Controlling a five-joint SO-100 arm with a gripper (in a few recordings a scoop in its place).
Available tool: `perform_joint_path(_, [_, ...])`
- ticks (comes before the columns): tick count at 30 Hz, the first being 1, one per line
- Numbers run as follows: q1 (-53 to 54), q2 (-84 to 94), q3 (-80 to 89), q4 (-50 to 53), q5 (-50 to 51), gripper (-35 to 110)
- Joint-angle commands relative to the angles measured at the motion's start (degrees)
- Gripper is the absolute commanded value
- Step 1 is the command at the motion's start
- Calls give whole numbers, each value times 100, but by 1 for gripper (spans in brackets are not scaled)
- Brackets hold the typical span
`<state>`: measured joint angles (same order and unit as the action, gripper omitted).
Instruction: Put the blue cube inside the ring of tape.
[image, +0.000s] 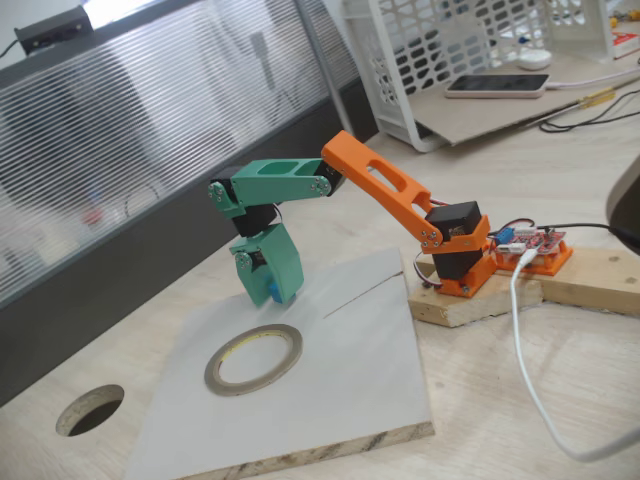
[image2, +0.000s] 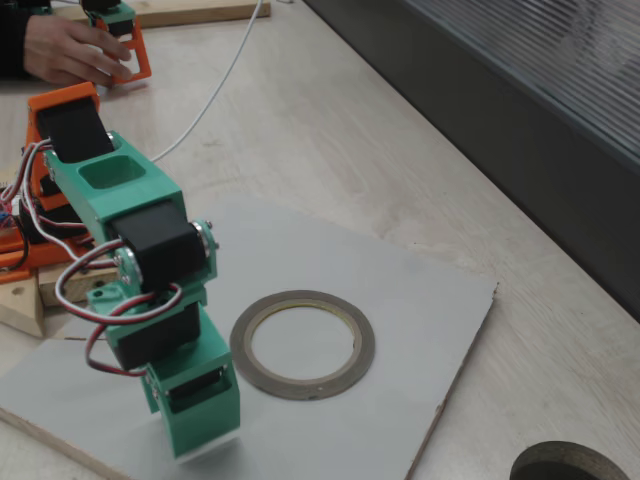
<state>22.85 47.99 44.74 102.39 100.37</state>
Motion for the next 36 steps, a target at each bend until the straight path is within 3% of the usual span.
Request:
perform_joint_path(1, [53,360,9,53,62,39])
perform_joint_path(7, [53,360,9,53,70,37])
perform_joint_path(18, [53,360,-44,44,62,13])
perform_joint_path(36, [53,396,-53,53,62,12])
